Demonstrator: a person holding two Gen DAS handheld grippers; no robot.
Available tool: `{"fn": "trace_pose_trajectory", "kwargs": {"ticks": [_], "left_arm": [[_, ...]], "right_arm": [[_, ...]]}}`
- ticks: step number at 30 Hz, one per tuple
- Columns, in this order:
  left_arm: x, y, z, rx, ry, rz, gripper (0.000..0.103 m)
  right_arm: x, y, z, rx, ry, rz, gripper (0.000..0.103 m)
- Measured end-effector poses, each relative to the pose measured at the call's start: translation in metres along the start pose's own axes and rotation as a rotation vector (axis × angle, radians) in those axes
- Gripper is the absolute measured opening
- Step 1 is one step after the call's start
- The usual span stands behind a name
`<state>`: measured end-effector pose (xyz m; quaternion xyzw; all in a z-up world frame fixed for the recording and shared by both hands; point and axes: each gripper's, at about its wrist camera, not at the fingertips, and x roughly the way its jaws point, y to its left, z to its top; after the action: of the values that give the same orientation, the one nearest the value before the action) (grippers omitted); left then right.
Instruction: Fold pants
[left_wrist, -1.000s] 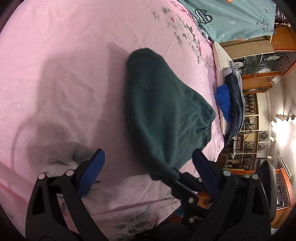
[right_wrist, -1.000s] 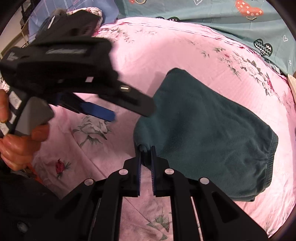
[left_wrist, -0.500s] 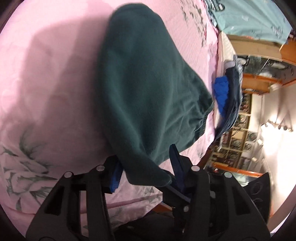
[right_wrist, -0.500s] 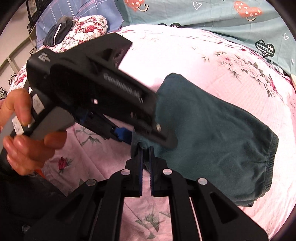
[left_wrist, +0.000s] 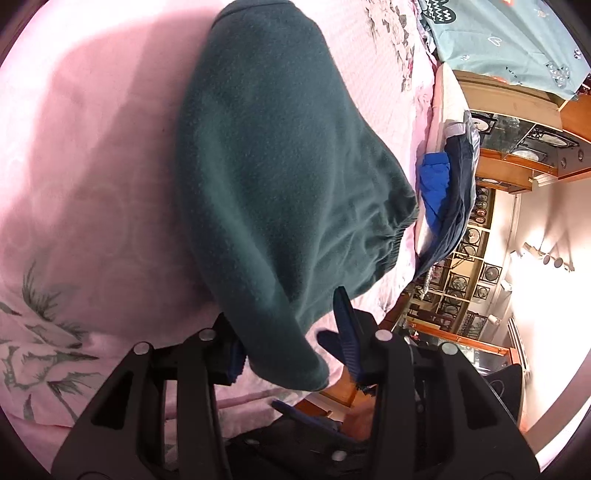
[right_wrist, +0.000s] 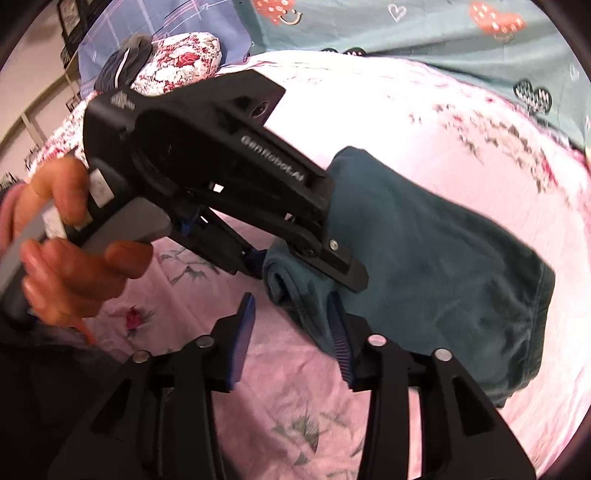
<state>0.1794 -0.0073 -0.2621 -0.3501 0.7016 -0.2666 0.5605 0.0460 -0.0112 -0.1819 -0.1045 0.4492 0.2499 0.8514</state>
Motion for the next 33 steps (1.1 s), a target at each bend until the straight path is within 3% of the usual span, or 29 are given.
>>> {"fn": "trace_pose_trajectory", "kwargs": {"ticks": [3,4,7,9,12,14,16,18,20,21,29,33], "left_arm": [[-0.002,-0.002,0.001,-0.001,0.014,-0.007,0.042],[-0.003,-0.001,0.002,-0.003,0.016,-0.005,0.042],[-0.007,0.001,0.004,-0.01,0.003,0.04,0.049],[-0.007,0.003,0.005,-0.015,-0.007,0.057,0.055],[-0.001,0.001,0.007,-0.014,0.004,0.051,0.056],[0.006,0.0,0.008,-0.005,0.007,0.062,0.055],[0.009,-0.005,0.008,0.021,-0.005,0.091,0.044],[0.009,-0.003,0.008,0.035,-0.016,0.121,0.03],[0.008,0.0,0.007,0.051,-0.023,0.13,0.025],[0.007,0.0,0.006,0.065,-0.03,0.131,0.023],[0.006,-0.017,-0.005,0.143,-0.103,0.213,0.022],[0.006,-0.019,-0.008,0.137,-0.115,0.257,0.024]], "right_arm": [[0.015,0.01,0.003,-0.071,0.01,-0.06,0.04],[0.017,0.014,0.004,-0.104,0.014,-0.078,0.022],[0.011,0.029,0.004,-0.202,-0.021,-0.158,0.012],[0.001,0.035,0.005,-0.236,-0.045,-0.185,0.012],[-0.004,0.037,0.005,-0.236,-0.044,-0.161,0.012],[0.002,0.036,0.003,-0.234,-0.023,-0.143,0.012],[0.009,0.03,0.002,-0.207,0.02,-0.114,0.015],[0.004,0.019,0.001,-0.16,0.034,-0.092,0.018],[-0.011,0.003,-0.001,-0.106,0.009,-0.105,0.049],[-0.02,-0.006,-0.003,-0.078,-0.019,-0.125,0.054],[-0.06,-0.136,-0.032,0.374,-0.067,-0.229,0.056],[-0.063,-0.188,-0.049,0.572,-0.09,-0.185,0.057]]}}
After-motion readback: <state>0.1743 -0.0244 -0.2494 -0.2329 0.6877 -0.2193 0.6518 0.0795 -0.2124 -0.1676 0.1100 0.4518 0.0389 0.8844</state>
